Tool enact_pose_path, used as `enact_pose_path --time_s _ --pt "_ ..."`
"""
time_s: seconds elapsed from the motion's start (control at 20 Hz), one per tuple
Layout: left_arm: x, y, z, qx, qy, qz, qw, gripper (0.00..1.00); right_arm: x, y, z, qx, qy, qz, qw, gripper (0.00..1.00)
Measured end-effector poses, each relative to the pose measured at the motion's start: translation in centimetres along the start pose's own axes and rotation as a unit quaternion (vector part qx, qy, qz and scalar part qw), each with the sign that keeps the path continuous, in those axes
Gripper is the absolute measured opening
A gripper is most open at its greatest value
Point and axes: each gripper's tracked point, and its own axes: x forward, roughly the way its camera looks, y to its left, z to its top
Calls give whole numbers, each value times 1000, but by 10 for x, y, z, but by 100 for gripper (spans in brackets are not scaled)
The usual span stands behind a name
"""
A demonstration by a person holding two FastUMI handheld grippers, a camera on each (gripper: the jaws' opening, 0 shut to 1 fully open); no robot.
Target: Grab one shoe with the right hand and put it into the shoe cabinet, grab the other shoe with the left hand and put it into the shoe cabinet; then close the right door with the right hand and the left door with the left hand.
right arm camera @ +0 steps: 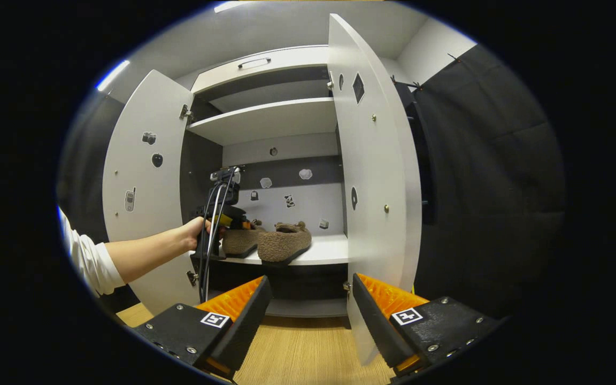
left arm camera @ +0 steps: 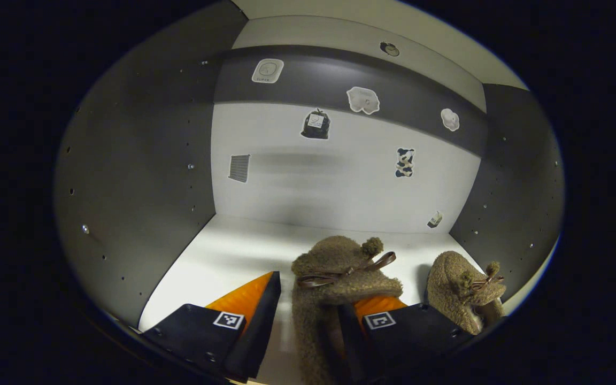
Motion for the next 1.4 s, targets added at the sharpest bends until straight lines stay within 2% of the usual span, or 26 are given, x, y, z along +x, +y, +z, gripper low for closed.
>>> enact_pose_path --time_s 0.05,0.1,0.15,0.2,0.25,0.3,0.4,0.45,0.65,0.8,1.0,1.1,1.15,1.2,1.25,1.4 --pt "-3 1 0 0 1 -2 1000 70 0 2 0 -1 0 3 1000 94" --pt "-6 2 -1 1 3 -5 1000 83 0 3 1 -2 -1 5 1000 94" --pt "-8 2 1 3 2 -9 1000 81 0 5 1 -3 -2 7 1000 94" --pt "-12 0 2 4 3 -14 1000 89 2 6 1 -2 -1 9 1000 94" --pt "-16 0 2 6 3 -18 1000 84 1 7 0 -1 -1 11 1000 94" --pt "-19 -1 3 8 1 -20 1000 86 2 8 1 1 -2 13 1000 94" --pt "-28 0 4 16 -3 -19 1000 99 1 9 2 2 -4 15 1000 94" --pt "-33 0 7 19 -9 -18 1000 96 0 9 4 3 -6 15 1000 94" --pt "-59 -5 13 19 -21 -30 999 97 -4 11 4 6 -8 20 1000 94" --pt "-87 -14 37 11 -66 -50 996 97 -7 12 5 4 -10 22 1000 94" --pt "-139 -25 59 25 -109 -61 992 99 -13 16 7 6 -14 32 999 94" --pt "-169 -30 67 28 -134 -66 988 97 -16 18 7 6 -15 38 999 94" --pt "-184 -32 69 33 -145 -69 986 99 -17 19 7 5 -15 41 999 98" --pt "-198 -34 69 39 -157 -69 984 94 -18 21 6 5 -15 44 999 94" --pt "-214 -37 70 44 -171 -71 982 99 -19 22 6 4 -16 47 999 94" --pt "-254 -39 55 58 -201 -71 975 97 -21 26 5 -1 -18 56 998 94"
